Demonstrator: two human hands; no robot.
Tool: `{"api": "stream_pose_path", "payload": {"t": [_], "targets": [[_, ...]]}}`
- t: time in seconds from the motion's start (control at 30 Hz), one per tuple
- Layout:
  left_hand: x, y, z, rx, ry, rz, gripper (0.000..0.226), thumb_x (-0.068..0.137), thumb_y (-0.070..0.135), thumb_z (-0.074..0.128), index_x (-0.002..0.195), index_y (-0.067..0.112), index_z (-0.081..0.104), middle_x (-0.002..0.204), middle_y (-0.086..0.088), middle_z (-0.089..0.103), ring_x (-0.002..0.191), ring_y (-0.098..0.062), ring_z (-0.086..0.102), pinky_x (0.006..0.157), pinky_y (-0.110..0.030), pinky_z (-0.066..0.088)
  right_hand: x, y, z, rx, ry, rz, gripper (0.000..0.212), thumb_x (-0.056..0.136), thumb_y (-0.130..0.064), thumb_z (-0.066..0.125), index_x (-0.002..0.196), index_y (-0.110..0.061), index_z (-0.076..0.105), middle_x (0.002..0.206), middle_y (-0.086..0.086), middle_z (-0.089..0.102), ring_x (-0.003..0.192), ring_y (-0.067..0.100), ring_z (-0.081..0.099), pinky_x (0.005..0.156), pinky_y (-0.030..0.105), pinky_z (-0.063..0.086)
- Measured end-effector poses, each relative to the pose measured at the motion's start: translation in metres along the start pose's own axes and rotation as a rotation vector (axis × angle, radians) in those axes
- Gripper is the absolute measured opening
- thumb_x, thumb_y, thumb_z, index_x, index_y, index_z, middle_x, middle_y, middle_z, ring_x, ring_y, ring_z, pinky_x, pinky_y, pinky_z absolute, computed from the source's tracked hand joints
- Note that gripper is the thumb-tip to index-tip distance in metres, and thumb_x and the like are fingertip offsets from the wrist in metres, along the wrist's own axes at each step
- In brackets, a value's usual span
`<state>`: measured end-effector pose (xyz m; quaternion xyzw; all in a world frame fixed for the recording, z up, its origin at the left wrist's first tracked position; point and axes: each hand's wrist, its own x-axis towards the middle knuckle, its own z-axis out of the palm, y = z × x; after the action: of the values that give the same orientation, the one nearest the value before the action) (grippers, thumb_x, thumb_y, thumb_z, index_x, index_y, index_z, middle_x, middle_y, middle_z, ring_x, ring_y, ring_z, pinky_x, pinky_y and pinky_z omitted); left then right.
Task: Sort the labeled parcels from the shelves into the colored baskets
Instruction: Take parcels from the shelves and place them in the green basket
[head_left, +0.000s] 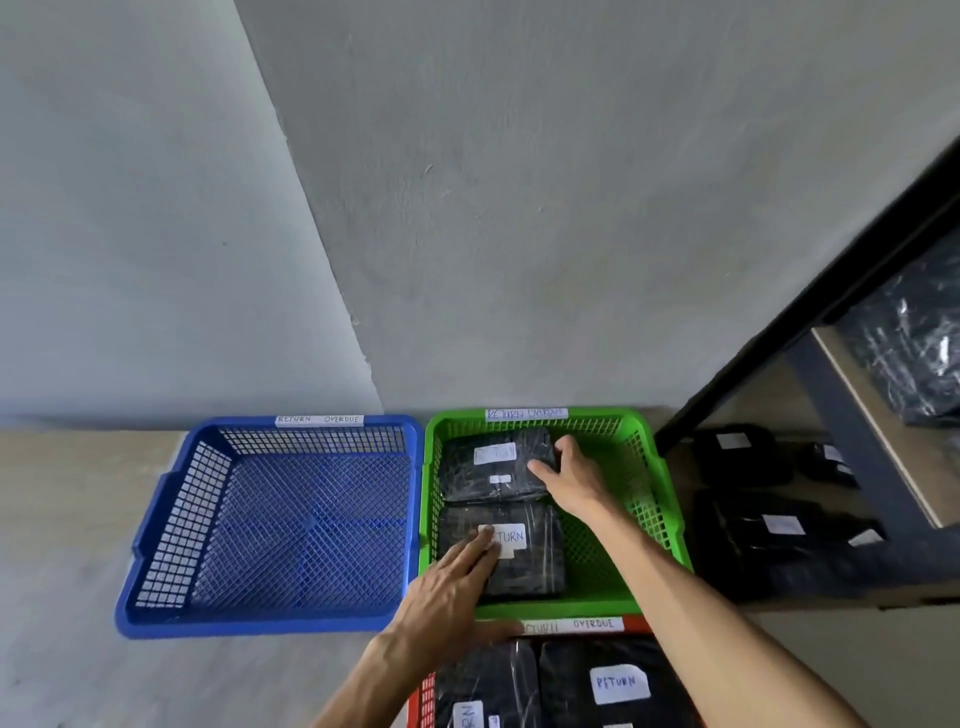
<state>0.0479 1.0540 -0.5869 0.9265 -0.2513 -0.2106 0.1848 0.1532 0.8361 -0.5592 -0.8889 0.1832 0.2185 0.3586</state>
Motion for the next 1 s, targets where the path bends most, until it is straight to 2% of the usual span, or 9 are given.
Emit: {"api": "stream_pose_path", "payload": {"t": [0.17,0.23,0.3,0.4,0.6,0.7,0.77,0.93,1.0], "targets": [[0.003,0.002,-0.007,0.036,-0.008,0.017,0.104,0.078,0.083,0.048,0.158,0.021,0.024,0.168,0.004,0.012,0.152,-0.016,0.017,0.119,-0.037,0.032,0.001,-0.002,0.002,0.009,-0.022,0.017,0.049,0.102,-0.042,0.052,0.137,-0.014,0.033,0.111,0.004,0.060,0.071,0.011,0.057,0.055,0.023,0.045],[0.013,-0.002,-0.016,0.053,0.070,0.054,0.091,0.080,0.082,0.047,0.146,0.020,0.044,0.156,0.003,0.039,0.139,-0.017,0.041,0.106,-0.038,0.048,0.000,0.003,0.005,0.055,-0.064,0.023,0.058,0.100,-0.049,0.052,0.143,-0.017,0.028,0.135,0.011,0.057,0.097,0.023,0.064,0.081,0.033,0.052],[0.028,-0.011,-0.030,0.078,0.226,0.090,0.065,0.090,0.068,0.048,0.129,0.018,0.059,0.132,0.001,0.060,0.117,-0.016,0.058,0.091,-0.035,0.056,-0.005,0.007,0.007,0.109,-0.092,0.044,0.072,0.097,-0.055,0.055,0.151,-0.022,0.020,0.154,0.009,0.043,0.129,0.030,0.053,0.103,0.045,0.043],[0.054,-0.029,-0.053,0.082,0.402,0.083,0.029,0.096,0.037,0.057,0.117,0.020,0.067,0.112,0.002,0.067,0.101,-0.017,0.062,0.079,-0.035,0.058,-0.008,0.013,0.012,0.182,-0.085,0.053,0.084,0.095,-0.055,0.058,0.158,-0.023,0.013,0.163,0.007,0.029,0.144,0.032,0.039,0.113,0.053,0.034],[0.080,-0.052,-0.063,0.199,0.316,0.084,0.028,0.093,0.032,0.064,0.120,0.033,0.071,0.116,0.005,0.071,0.110,-0.019,0.065,0.107,-0.039,0.042,-0.008,0.021,0.022,0.194,-0.047,0.080,0.085,0.093,-0.058,0.059,0.155,-0.018,0.016,0.156,0.012,0.040,0.130,0.032,0.052,0.106,0.049,0.043],[0.082,-0.058,-0.058,0.191,0.247,0.061,0.039,0.091,0.051,0.062,0.125,0.033,0.068,0.125,0.009,0.068,0.118,-0.015,0.062,0.120,-0.045,0.029,-0.004,0.026,0.026,0.138,-0.035,0.076,0.079,0.094,-0.057,0.057,0.152,-0.018,0.021,0.144,0.012,0.052,0.107,0.028,0.062,0.092,0.043,0.051],[0.081,-0.061,-0.055,0.201,0.220,0.064,0.044,0.088,0.053,0.064,0.127,0.033,0.067,0.128,0.010,0.066,0.121,-0.014,0.061,0.123,-0.046,0.022,-0.004,0.027,0.027,0.134,-0.019,0.061,0.077,0.094,-0.057,0.057,0.151,-0.017,0.024,0.140,0.012,0.055,0.097,0.024,0.060,0.083,0.036,0.048],[0.083,-0.056,-0.057,0.198,0.210,0.030,0.042,0.086,0.047,0.070,0.126,0.035,0.068,0.130,0.012,0.065,0.125,-0.013,0.059,0.123,-0.042,0.015,-0.006,0.029,0.030,0.136,0.031,0.024,0.076,0.094,-0.051,0.060,0.153,-0.015,0.028,0.145,0.012,0.053,0.114,0.029,0.061,0.089,0.034,0.046],[0.086,-0.055,-0.058,0.210,0.184,0.015,0.043,0.086,0.050,0.069,0.127,0.038,0.066,0.132,0.014,0.063,0.126,-0.011,0.058,0.123,-0.041,0.012,-0.005,0.028,0.031,0.134,0.056,0.022,0.075,0.093,-0.048,0.063,0.152,-0.013,0.032,0.140,0.012,0.057,0.104,0.027,0.062,0.083,0.031,0.045]]}}
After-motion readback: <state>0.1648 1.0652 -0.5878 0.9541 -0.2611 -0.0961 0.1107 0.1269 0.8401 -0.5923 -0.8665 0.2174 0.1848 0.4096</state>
